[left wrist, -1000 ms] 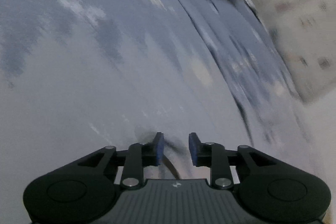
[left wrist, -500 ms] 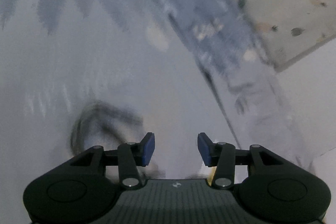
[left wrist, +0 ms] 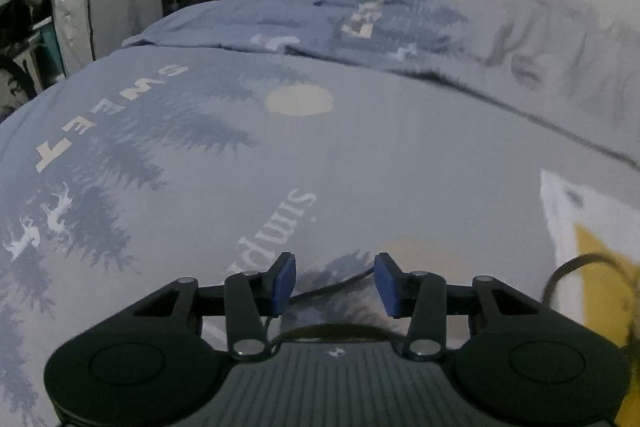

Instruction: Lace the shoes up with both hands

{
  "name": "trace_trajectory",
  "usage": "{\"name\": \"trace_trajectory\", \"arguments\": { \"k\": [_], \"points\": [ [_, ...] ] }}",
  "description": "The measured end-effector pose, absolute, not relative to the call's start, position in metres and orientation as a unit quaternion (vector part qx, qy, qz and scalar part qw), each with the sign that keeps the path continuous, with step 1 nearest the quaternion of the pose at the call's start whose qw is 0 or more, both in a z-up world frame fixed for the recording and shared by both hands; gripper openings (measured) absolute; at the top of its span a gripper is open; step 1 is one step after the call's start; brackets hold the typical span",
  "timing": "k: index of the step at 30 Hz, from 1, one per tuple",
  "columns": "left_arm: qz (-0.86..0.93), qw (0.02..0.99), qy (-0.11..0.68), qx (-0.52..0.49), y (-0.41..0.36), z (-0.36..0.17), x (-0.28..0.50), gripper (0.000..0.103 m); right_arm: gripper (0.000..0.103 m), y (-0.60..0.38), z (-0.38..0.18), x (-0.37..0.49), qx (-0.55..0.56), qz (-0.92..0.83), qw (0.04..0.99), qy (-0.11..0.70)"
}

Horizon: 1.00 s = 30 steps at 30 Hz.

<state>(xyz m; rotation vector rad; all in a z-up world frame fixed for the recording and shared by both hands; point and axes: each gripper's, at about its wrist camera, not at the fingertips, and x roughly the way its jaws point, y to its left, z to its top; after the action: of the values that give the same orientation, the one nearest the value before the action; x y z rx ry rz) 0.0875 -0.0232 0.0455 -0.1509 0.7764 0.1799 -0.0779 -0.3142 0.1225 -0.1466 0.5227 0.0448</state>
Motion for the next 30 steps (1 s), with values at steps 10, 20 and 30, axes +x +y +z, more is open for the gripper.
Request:
{"name": "trace_trajectory", "arguments": {
  "k": [10,20,30],
  "points": [
    [0.079,0.915,0.396,-0.027,-0.029,0.032,0.101,0.004,0.007,-0.316,0.125,-0.077,-0.065,0.023,0.964,0.257],
    [0.08,0.943,0.287,-0.15,-0.007,0.052,0.087,0.0,0.007,-0.318,0.129,-0.078,-0.054,0.024,0.968,0.246],
    [0.037,0.954,0.064,-0.292,0.005,0.123,0.045,0.0,0.007,-0.32,0.137,-0.082,-0.038,0.026,0.975,0.216]
  ]
}}
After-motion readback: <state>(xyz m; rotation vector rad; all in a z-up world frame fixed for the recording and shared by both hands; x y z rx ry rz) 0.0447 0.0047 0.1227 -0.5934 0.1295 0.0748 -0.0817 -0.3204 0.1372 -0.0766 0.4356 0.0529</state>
